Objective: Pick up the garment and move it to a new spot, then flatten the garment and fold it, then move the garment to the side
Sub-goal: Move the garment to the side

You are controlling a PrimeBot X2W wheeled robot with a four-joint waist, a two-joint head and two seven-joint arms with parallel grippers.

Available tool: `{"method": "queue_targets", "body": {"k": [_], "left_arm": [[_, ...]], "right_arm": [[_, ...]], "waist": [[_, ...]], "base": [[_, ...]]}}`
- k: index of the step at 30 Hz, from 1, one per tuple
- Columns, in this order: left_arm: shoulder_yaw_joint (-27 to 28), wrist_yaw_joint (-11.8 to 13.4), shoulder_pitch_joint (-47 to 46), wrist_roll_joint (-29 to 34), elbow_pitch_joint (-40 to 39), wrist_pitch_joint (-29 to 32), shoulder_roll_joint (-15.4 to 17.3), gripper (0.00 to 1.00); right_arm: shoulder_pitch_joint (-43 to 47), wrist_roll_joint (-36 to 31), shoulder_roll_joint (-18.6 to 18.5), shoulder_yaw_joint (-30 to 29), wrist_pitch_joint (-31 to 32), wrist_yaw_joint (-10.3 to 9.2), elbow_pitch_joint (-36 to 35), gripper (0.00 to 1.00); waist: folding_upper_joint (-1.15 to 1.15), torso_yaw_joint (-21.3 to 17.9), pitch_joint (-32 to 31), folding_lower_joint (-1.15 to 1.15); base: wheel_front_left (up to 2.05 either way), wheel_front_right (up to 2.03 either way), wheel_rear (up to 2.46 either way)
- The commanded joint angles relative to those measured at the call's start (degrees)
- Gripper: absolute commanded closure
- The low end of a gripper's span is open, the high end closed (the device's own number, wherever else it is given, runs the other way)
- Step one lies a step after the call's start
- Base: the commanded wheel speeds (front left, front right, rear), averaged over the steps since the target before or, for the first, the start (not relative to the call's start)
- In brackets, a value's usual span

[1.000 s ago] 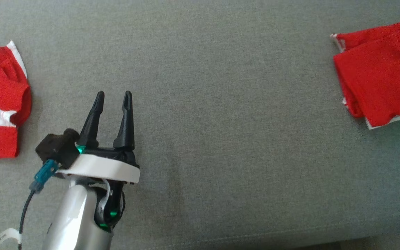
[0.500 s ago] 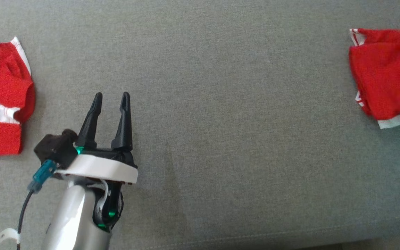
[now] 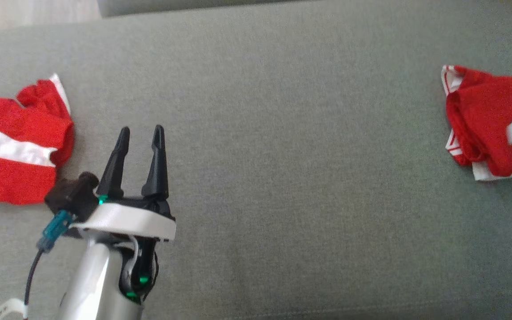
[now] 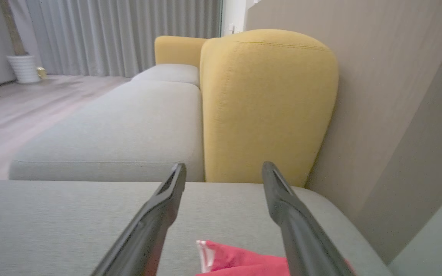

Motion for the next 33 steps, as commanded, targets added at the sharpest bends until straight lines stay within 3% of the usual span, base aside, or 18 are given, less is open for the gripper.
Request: {"method": "queue_targets", "body": {"k": [1, 9, 15, 23, 33], "left_arm": [[1.71, 0.40, 0.36, -0.47, -1.74, -0.70, 0.31, 0.00], [0.67, 1.60, 5.17, -1.29, -1.70, -0.70, 0.31, 0.00], [-0.42, 2.23, 8.96, -1.23, -2.20, -0.70, 0.31, 0.00], [-1.27, 3.40, 13.01, -0.26, -3.51, -0.70, 0.31, 0.00], [-0.54, 3.91, 14.36, 0.62, -4.48, -0.70, 0.31, 0.00]], "right_arm": [[2.40, 0.98, 1.89, 1.68, -1.26, -0.05, -3.70, 0.00], [13.16, 0.92, 12.04, 4.15, -5.18, -0.05, -10.83, 0.00], [20.61, -1.30, 16.06, 5.16, -8.19, -0.05, -13.70, 0.00], [28.39, -2.90, 17.78, 6.28, -11.97, -0.05, -14.31, 0.00], [30.41, 0.20, 17.82, 7.30, -13.52, -0.05, -13.44, 0.00]], "waist": [[0.00, 1.33, -3.86, 0.00], [0.00, 3.34, -11.37, 0.00], [0.00, 3.89, -13.81, 0.00], [0.00, 4.39, -15.96, 0.00], [0.00, 4.46, -16.54, 0.00]], "base": [[0.00, 0.00, 0.00], [0.00, 0.00, 0.00], [0.00, 0.00, 0.00], [0.00, 0.00, 0.00], [0.00, 0.00, 0.00]]}}
